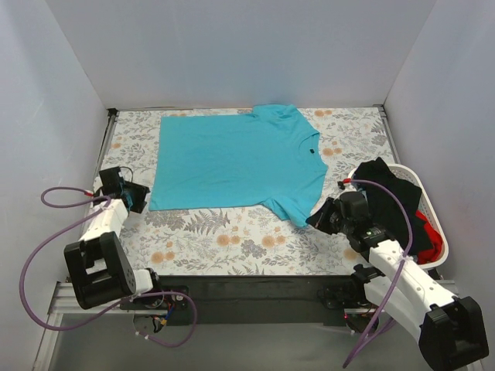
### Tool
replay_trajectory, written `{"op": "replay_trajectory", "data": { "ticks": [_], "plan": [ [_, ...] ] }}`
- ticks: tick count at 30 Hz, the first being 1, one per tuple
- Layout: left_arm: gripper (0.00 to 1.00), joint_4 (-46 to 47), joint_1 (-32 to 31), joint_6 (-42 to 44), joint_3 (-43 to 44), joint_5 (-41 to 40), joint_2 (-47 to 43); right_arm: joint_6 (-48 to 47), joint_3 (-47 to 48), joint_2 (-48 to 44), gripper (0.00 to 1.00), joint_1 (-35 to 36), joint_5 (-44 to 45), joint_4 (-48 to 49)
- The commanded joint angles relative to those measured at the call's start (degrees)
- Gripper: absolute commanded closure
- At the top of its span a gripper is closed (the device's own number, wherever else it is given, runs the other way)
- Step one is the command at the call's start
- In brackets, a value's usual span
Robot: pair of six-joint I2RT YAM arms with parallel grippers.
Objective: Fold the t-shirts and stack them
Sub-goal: Flatten the tshirt out
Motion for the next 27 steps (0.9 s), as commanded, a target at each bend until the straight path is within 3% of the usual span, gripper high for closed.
{"op": "replay_trajectory", "data": {
  "ticks": [1, 8, 14, 27],
  "plan": [
    [0.61, -5.0, -0.3, 1.2, -1.2, -8.6, -3.6, 0.5, 2.5, 1.0, 0.99, 1.5, 2.0, -0.1],
    [0.64, -6.1, -4.0, -0.9, -2.7, -13.2, -3.3, -0.2, 5.0, 3.3, 0.99, 2.6, 3.8, -0.2],
    [0.68, -6.1, -7.1, -2.2, -1.3, -15.8, 2.1, -1.2, 7.4, 3.8, 0.99, 2.7, 5.2, -0.3],
    [0.77, -5.9, -7.5, -2.8, 0.9, -18.1, 6.9, -3.1, 10.8, 5.6, 0.99, 2.6, 5.5, -0.9]
  ]
}}
